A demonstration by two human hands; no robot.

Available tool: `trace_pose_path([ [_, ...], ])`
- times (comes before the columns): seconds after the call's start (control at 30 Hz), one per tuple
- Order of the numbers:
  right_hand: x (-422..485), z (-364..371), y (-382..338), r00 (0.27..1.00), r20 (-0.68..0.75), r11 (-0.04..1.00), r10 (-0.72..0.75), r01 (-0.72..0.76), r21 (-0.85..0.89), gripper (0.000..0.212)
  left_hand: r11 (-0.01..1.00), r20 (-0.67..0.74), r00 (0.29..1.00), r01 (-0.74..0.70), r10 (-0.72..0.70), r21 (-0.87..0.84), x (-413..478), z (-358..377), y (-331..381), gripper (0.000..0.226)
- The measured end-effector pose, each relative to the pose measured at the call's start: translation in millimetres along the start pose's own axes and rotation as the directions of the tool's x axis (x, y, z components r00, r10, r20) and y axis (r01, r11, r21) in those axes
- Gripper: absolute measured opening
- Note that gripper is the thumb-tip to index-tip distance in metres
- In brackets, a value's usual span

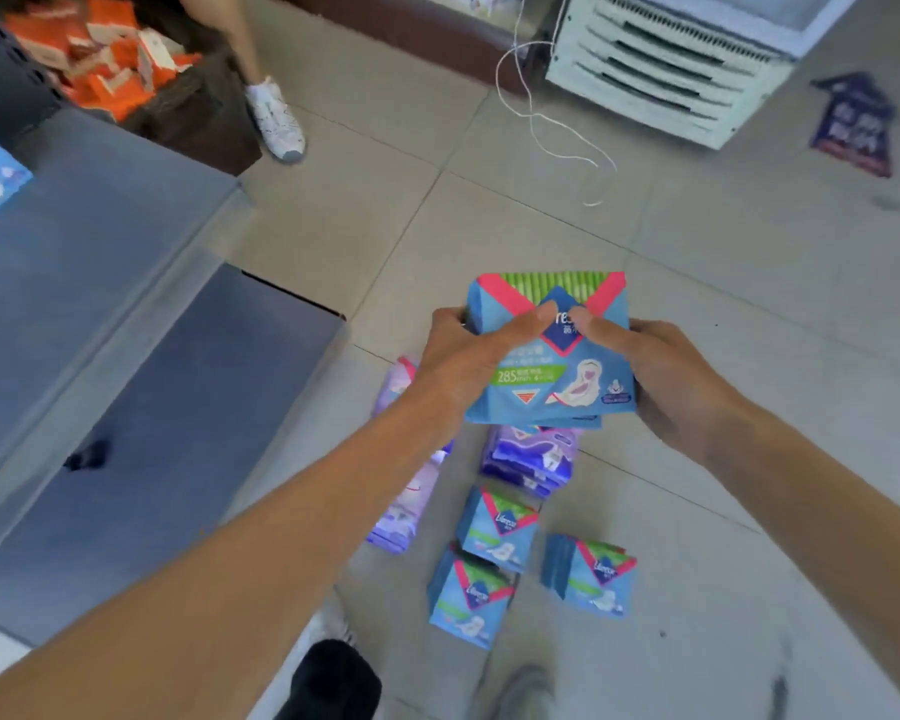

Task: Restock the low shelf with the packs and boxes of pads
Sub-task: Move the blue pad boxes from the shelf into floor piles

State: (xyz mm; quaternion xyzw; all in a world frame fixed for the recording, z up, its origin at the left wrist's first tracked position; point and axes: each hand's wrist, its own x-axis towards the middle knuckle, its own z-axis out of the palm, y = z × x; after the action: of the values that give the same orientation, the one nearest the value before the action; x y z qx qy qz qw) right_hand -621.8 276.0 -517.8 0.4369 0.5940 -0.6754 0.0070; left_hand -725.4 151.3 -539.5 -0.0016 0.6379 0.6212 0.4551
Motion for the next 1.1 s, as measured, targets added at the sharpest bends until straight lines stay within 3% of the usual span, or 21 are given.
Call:
trace_pose_path([
  [0.13,-25.8,-75.9,45.4,0.994,-0.108,0.998,-0.010,0.016,0.063,0.028,0.996,0.011,0.996,0.084,-0.084,0.033,-12.0,84.9,-46.4,0.065],
  [0.37,-55.6,-143.8,134.1,0.979,-0.204,0.991,0.013,0.014,0.132,0.032,0.995,-0.070,0.998,0.012,-0.005,0.098,-32.3,166.4,-138.2,0.066],
  [0.53,-80.7,-166.7,234.1,0.966,-0.187,0.959,0.179,-0.129,0.253,0.026,0.958,-0.117,0.984,0.157,-0.132,0.240,-37.2,176.5,-246.8,0.111],
  [0.57,-86.7,-168.6,258.6,0.960,-0.174,0.944,0.218,-0.162,0.288,0.027,0.952,-0.116,0.980,0.187,-0.162,0.244,-43.6,173.5,-268.6,0.110],
  [0.7,-102.7,-164.4,357.5,0.926,-0.169,0.906,0.338,-0.271,0.326,0.033,0.921,-0.069,0.958,0.287,-0.279,0.262,-73.3,156.8,-348.9,0.042],
  [0.83,-95.9,-148.4,455.0,0.887,-0.171,0.873,0.428,-0.358,0.330,0.034,0.877,-0.013,0.920,0.377,-0.391,0.298,-66.2,133.3,-433.8,0.014],
  [0.93,-76.4,-131.9,517.4,0.873,-0.144,0.854,0.466,-0.400,0.333,0.032,0.835,-0.051,0.905,0.409,-0.421,0.367,-49.3,116.3,-490.1,0.014],
  [1.1,-26.6,-114.1,600.4,0.876,-0.089,0.849,0.475,-0.429,0.307,0.021,0.772,-0.087,0.890,0.433,-0.447,0.465,-7.0,93.5,-567.7,0.036],
])
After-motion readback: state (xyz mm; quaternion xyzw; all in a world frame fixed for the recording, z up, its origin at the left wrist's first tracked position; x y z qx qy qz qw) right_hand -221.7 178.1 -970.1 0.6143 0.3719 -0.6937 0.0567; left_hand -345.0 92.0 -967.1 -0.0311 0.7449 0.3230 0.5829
